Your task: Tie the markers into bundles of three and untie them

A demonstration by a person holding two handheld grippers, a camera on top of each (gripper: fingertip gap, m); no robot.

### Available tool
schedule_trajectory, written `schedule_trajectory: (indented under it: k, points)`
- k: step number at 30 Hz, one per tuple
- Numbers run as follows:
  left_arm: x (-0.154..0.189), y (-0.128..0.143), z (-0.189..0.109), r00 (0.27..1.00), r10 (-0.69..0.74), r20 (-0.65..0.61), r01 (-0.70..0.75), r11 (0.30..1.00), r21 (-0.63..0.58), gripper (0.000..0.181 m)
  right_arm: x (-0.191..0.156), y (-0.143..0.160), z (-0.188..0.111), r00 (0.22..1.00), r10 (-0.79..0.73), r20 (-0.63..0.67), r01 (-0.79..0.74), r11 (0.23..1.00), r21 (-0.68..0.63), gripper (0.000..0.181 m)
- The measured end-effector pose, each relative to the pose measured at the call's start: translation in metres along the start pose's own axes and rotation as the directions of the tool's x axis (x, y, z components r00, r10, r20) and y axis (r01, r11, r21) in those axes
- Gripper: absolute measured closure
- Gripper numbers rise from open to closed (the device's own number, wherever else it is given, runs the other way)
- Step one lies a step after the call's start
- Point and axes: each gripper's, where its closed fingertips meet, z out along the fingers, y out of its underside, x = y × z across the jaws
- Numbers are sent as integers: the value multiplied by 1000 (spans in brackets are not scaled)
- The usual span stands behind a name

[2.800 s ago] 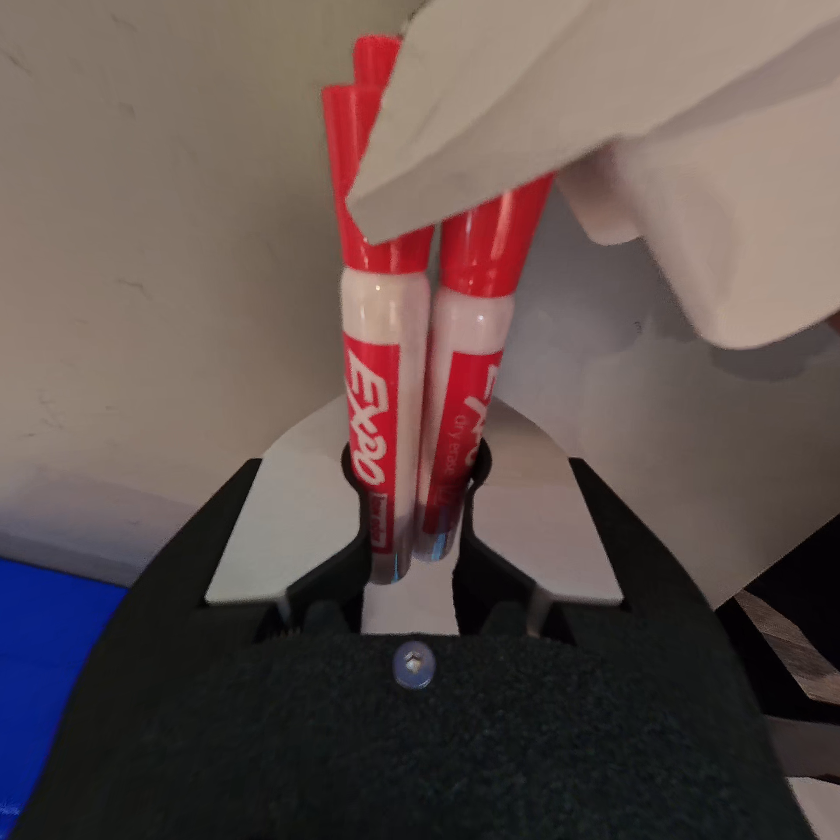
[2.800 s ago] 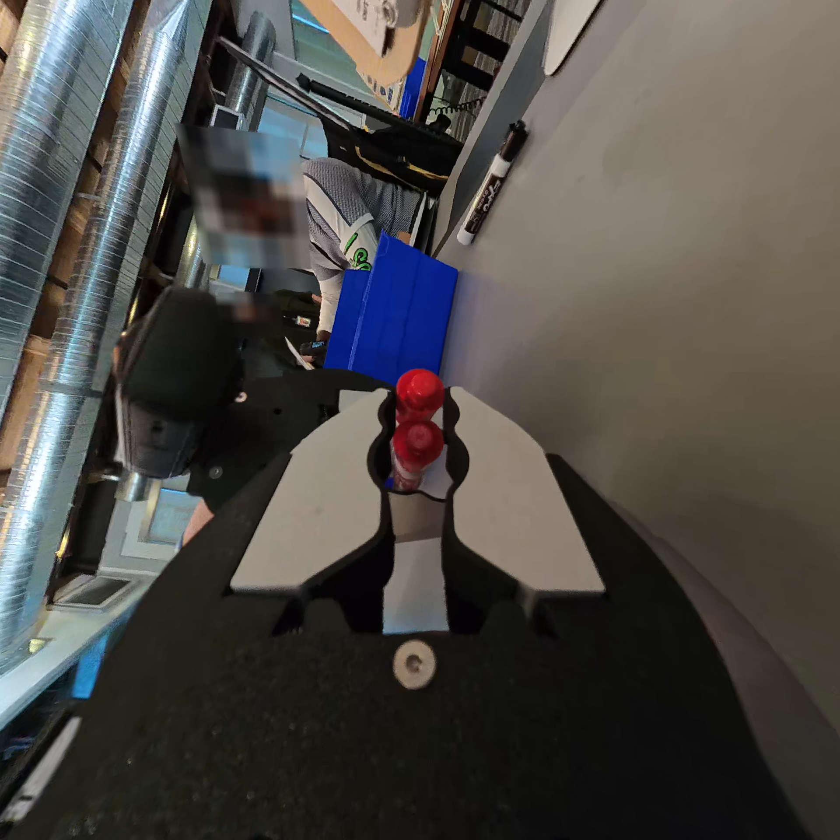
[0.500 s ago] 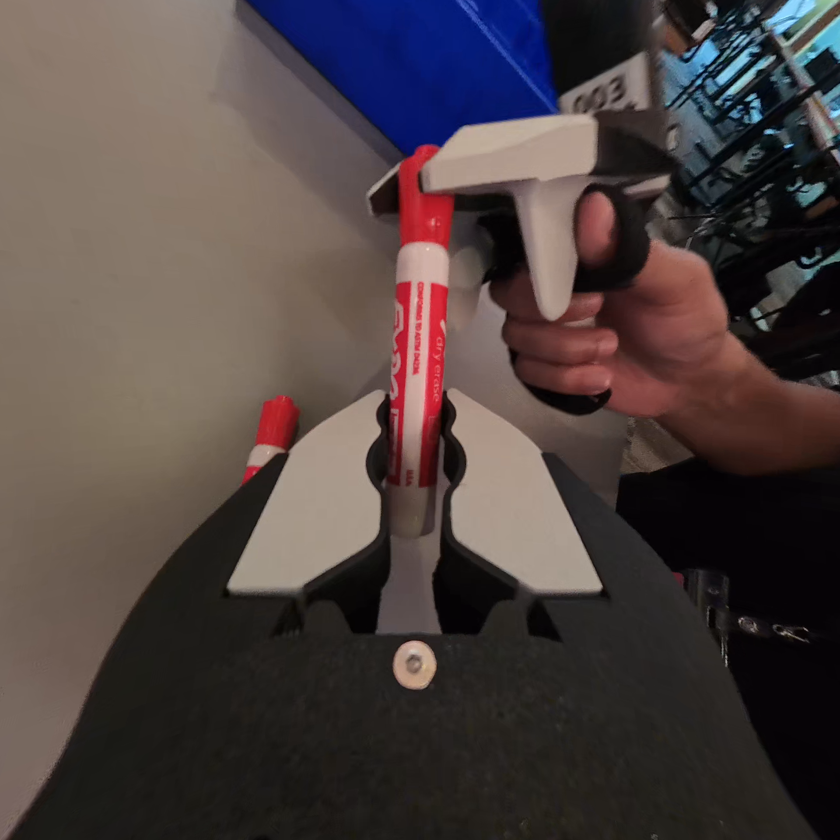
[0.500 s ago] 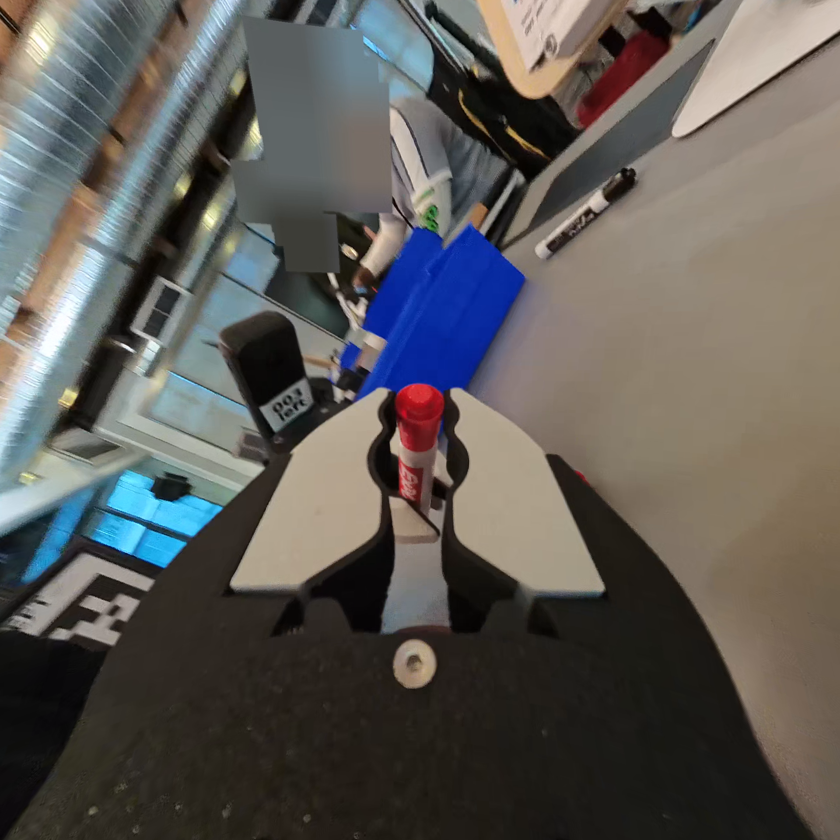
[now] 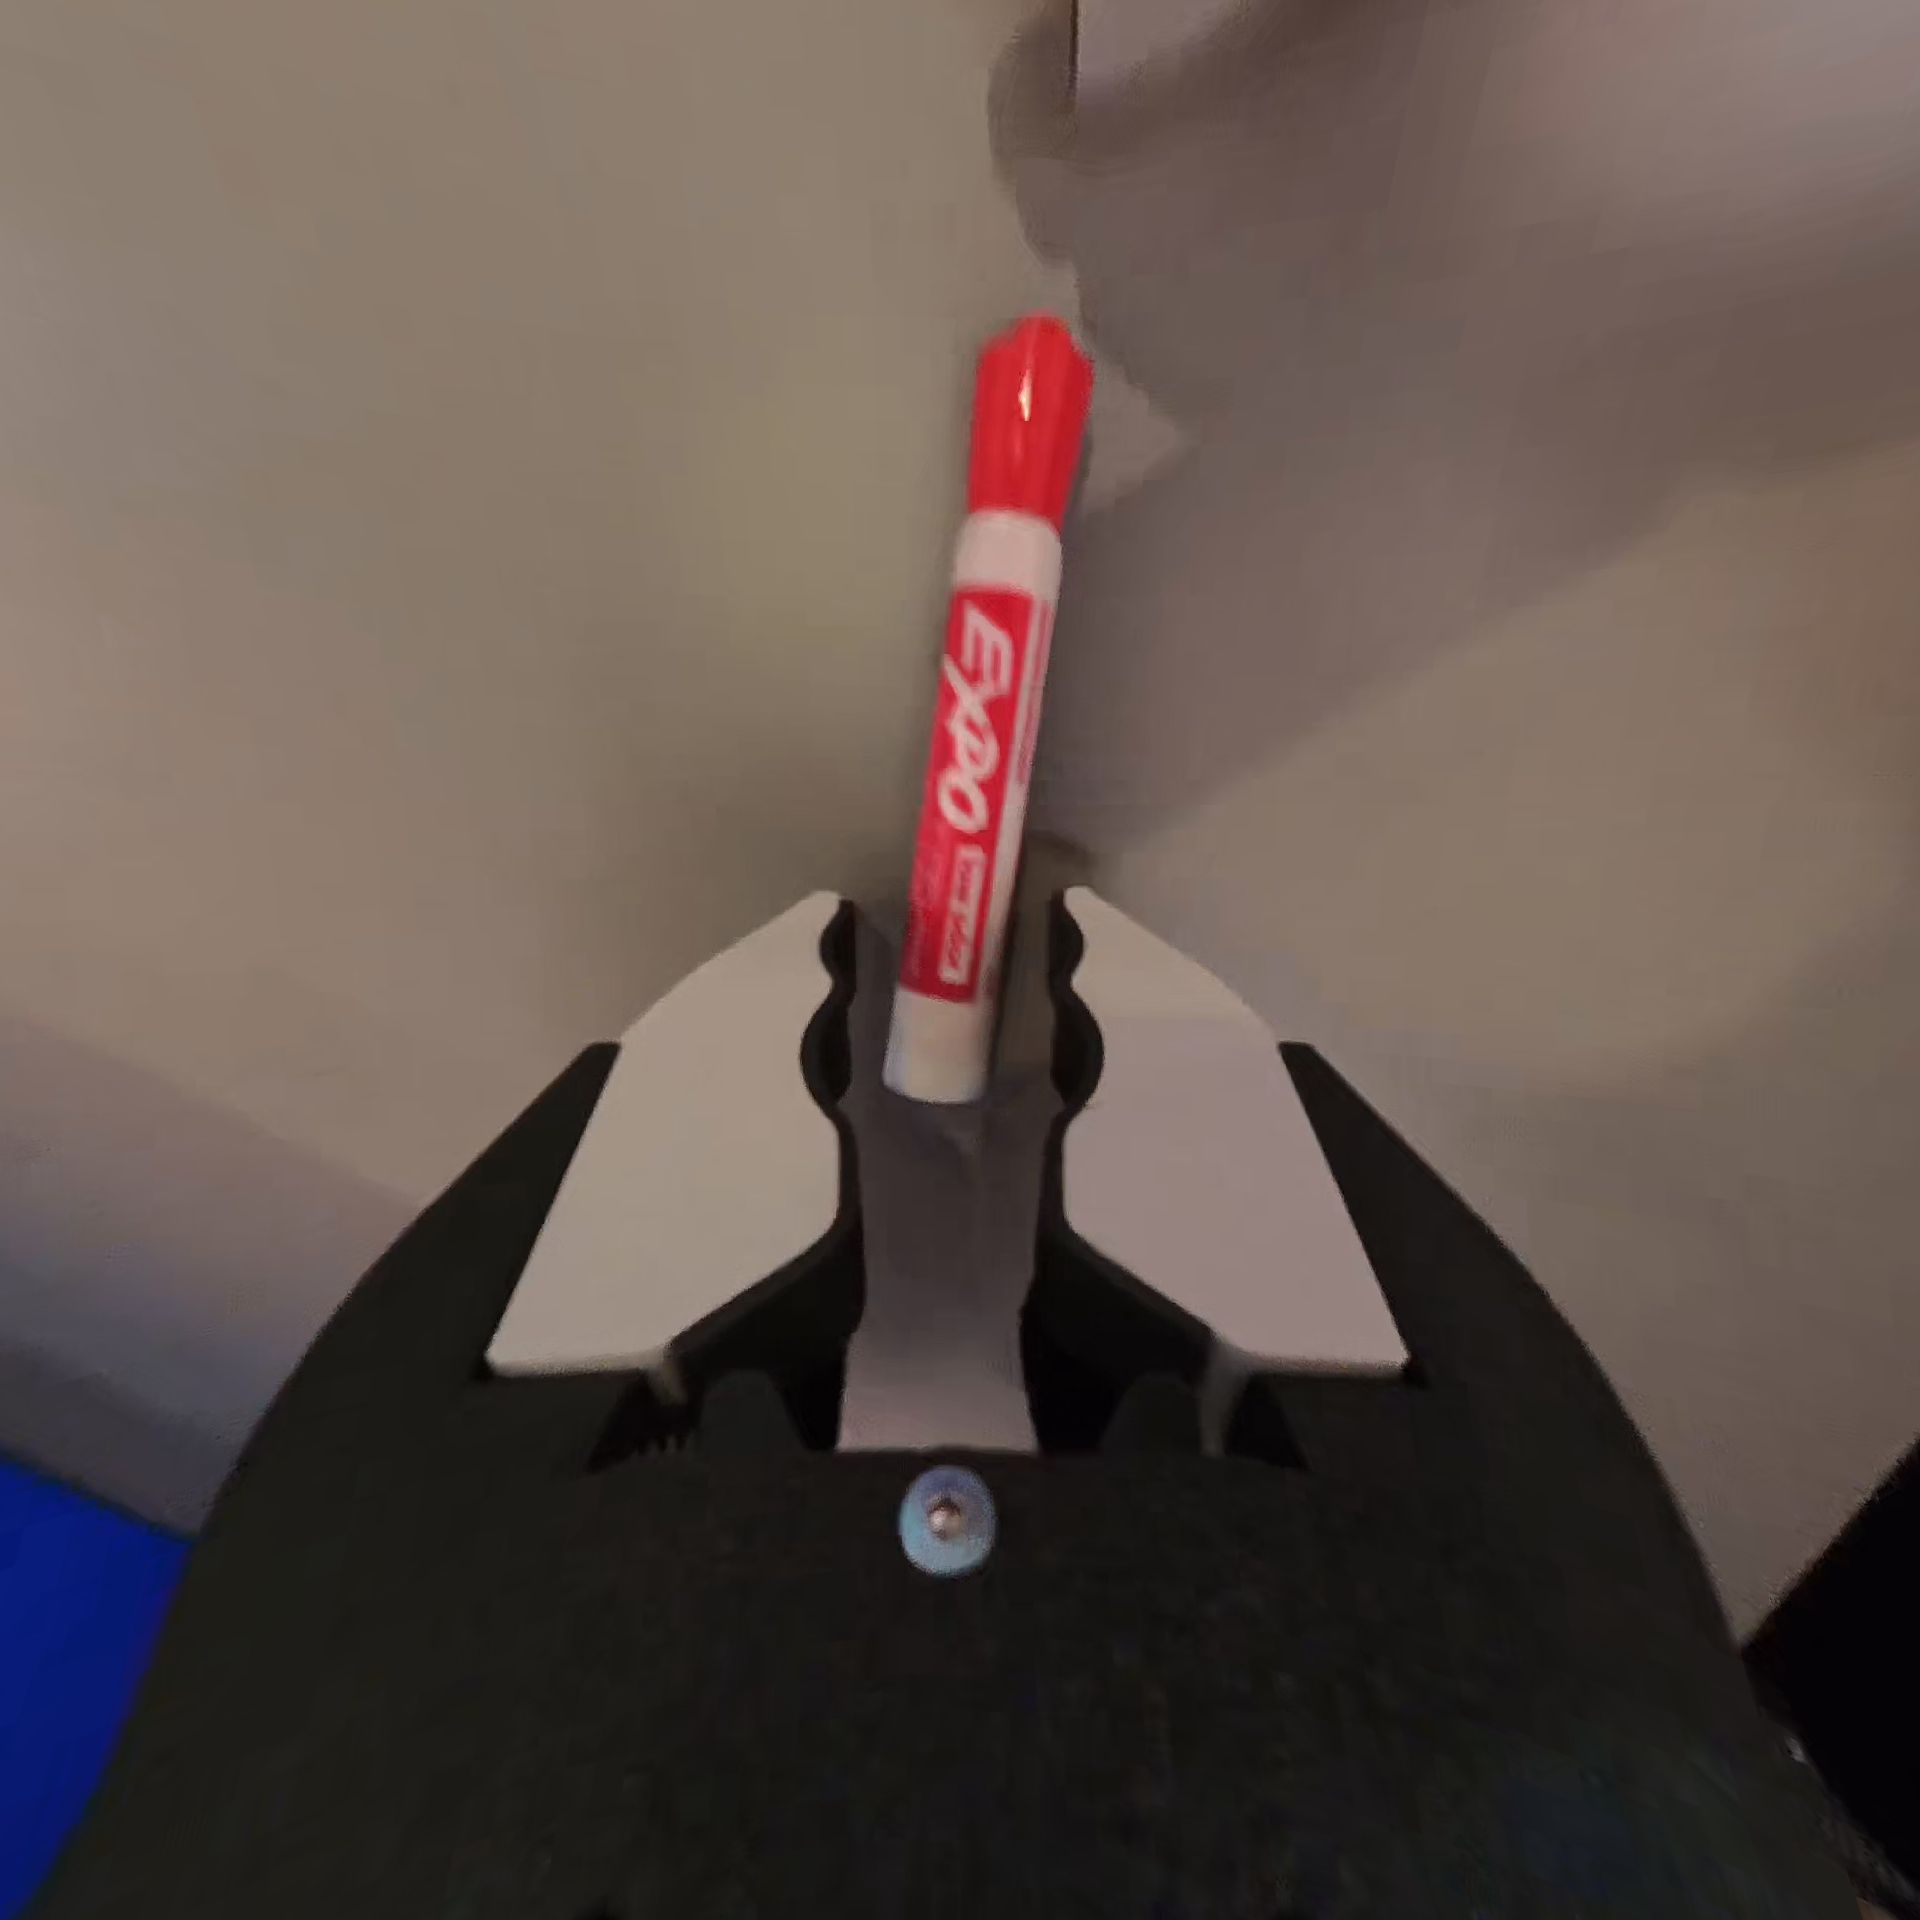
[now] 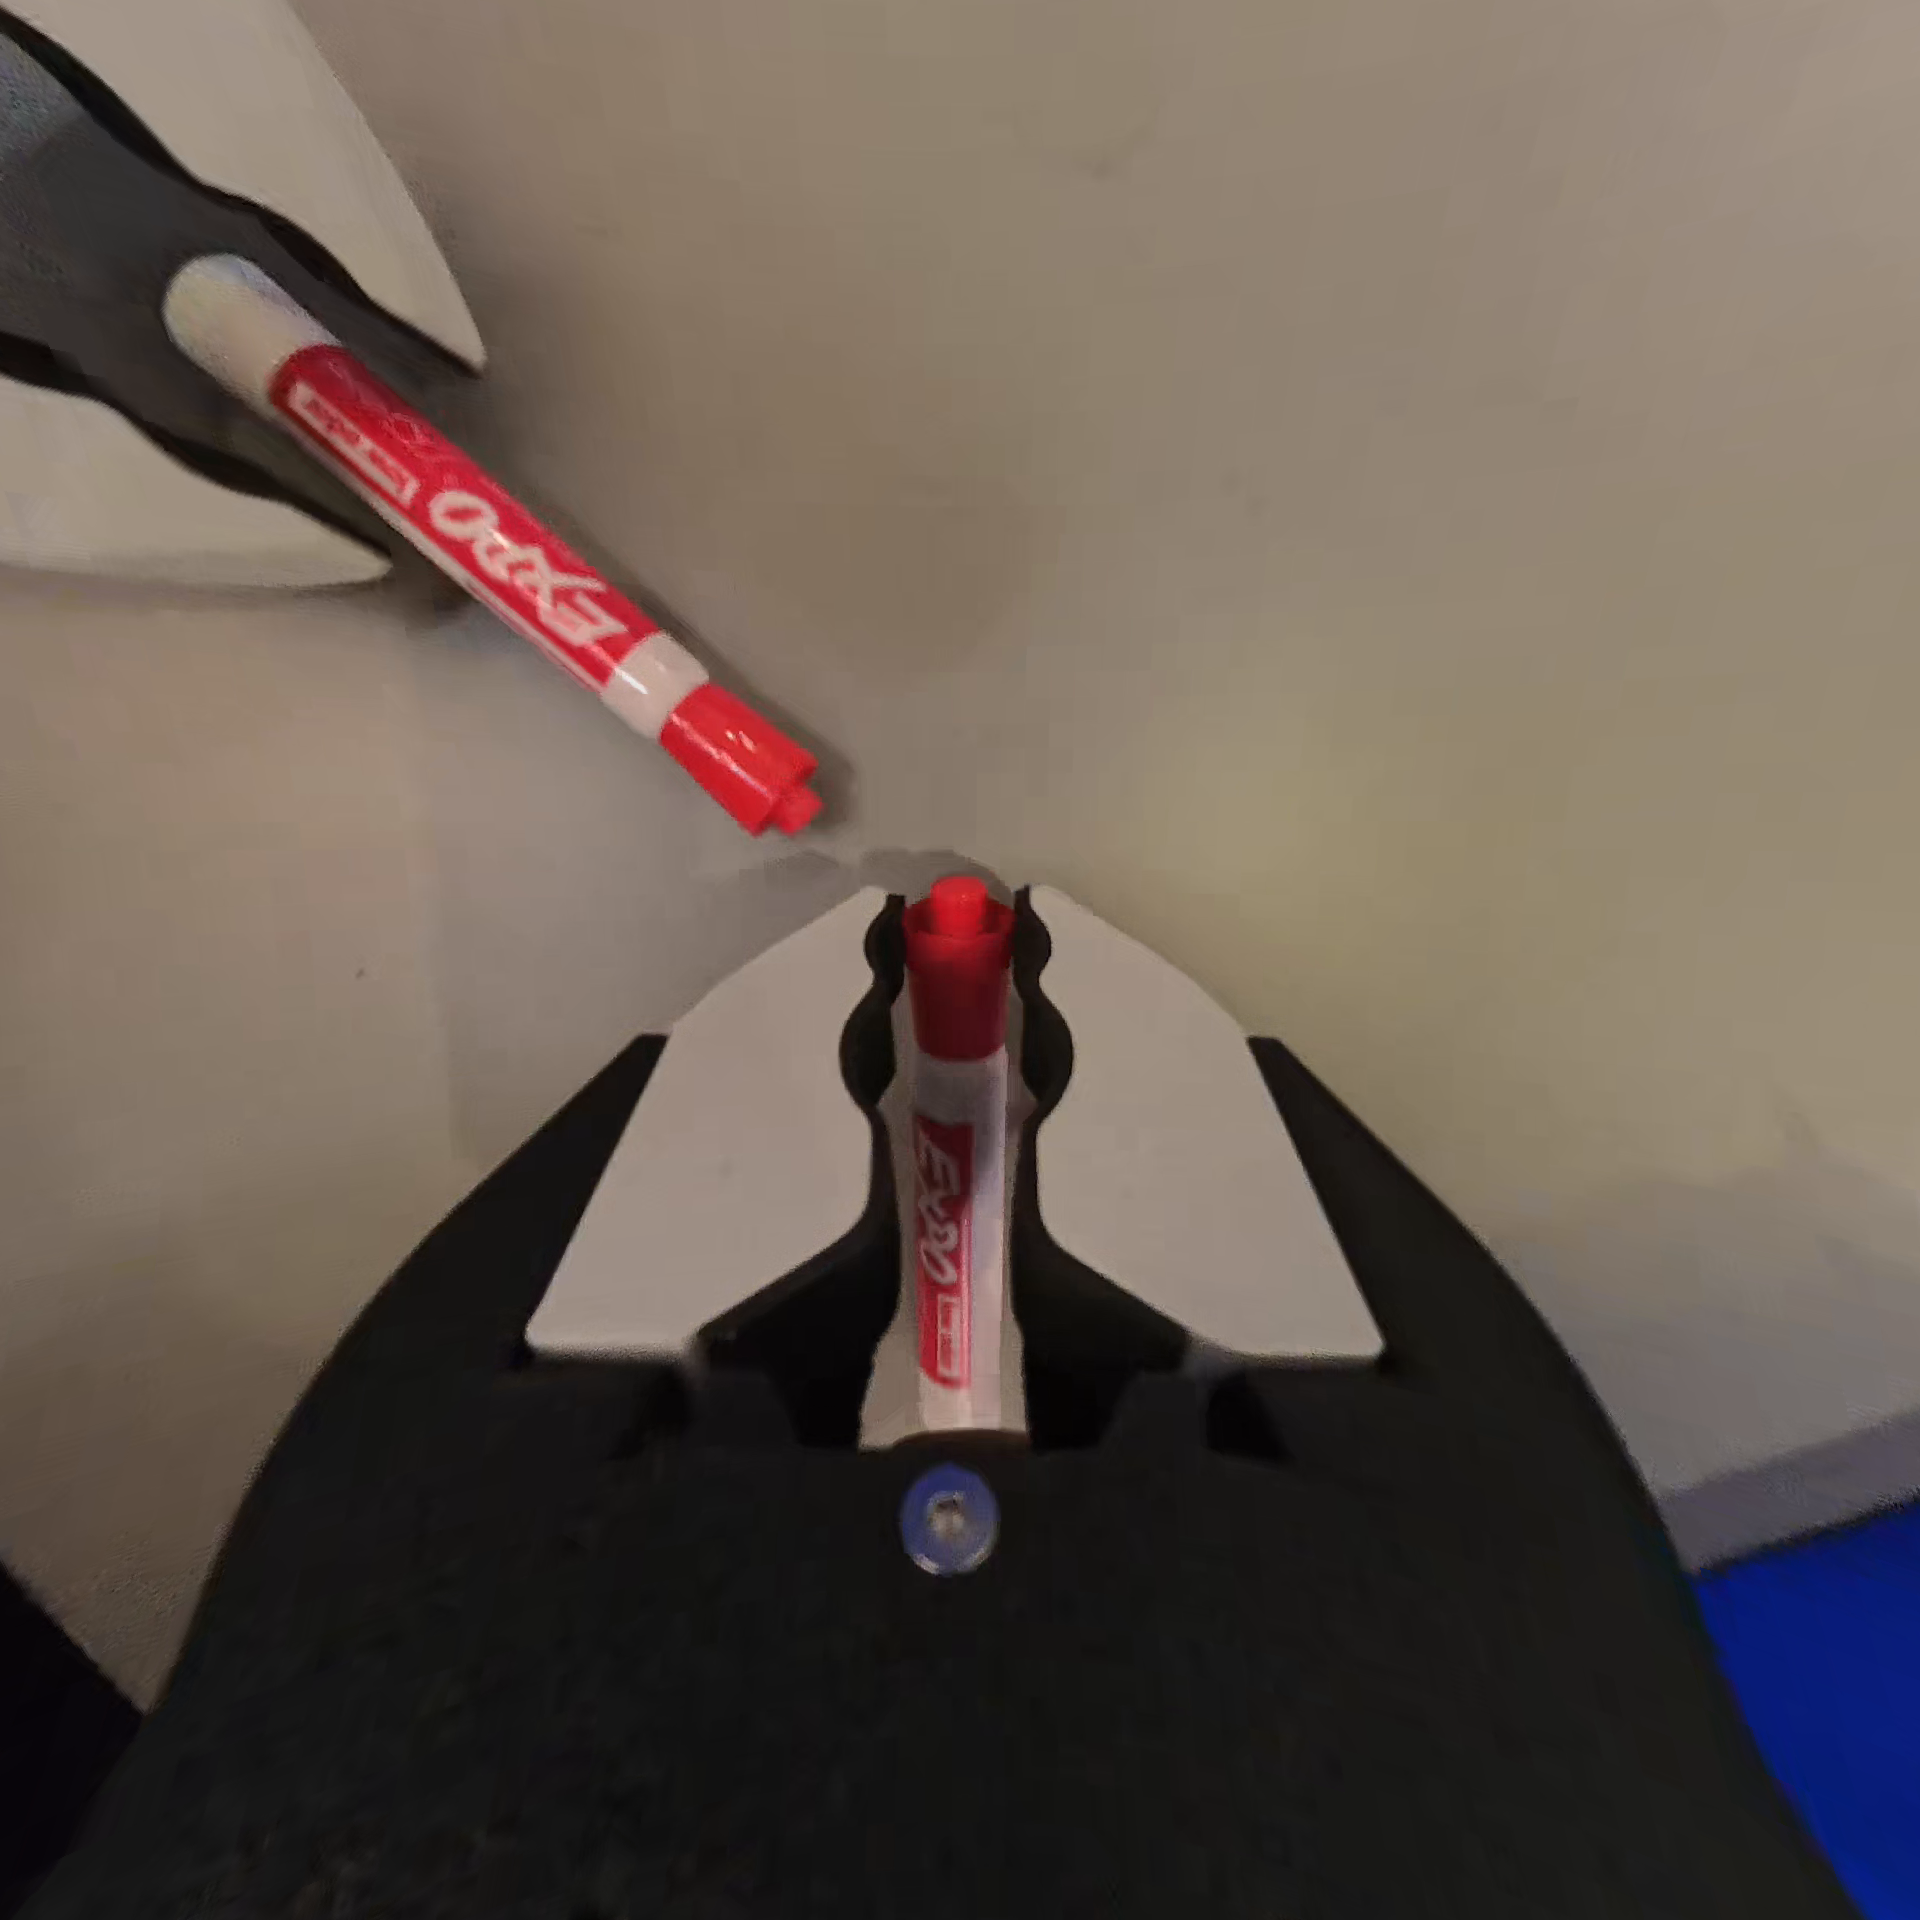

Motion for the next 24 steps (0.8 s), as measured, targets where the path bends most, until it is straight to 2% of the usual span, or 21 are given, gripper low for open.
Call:
schedule_trajectory:
  k: [2,5,7,12,15,18,20,21,23,24]
  points:
    - [-2,2,0,1000,4,2,-4,1000,-1,162,-1,-4,6,1000,22,9,-22,999,40,162]
    - [2,9,0,998,63,-5,-63,997,-52,163,0,-10,4,996,72,51,-78,987,143,158]
    - [3,9,-2,996,87,5,-87,995,-43,163,-3,-13,-4,989,102,103,-121,971,206,158]
    - [7,-8,-16,996,-45,-76,57,984,168,163,-8,-12,-34,962,151,229,-227,907,354,153]
    - [18,-35,-42,977,-83,-196,153,914,375,163,-37,-21,-46,909,143,392,-304,871,387,146]
    - [35,-61,-63,950,-62,-307,223,822,524,163,-60,-49,-65,798,140,587,-467,759,454,142]
    - [46,-72,-68,929,-49,-366,265,778,569,163,-57,-67,-87,750,128,649,-572,617,540,156]
    - [50,-76,-67,921,-50,-386,282,769,574,163,-55,-70,-95,737,119,665,-598,573,560,161]
    - [54,-79,-63,914,-50,-403,293,768,570,163,-54,-71,-98,747,128,653,-596,565,571,164]
    - [57,-78,-59,914,-36,-404,273,791,548,162,-54,-69,-97,778,138,613,-557,604,570,164]
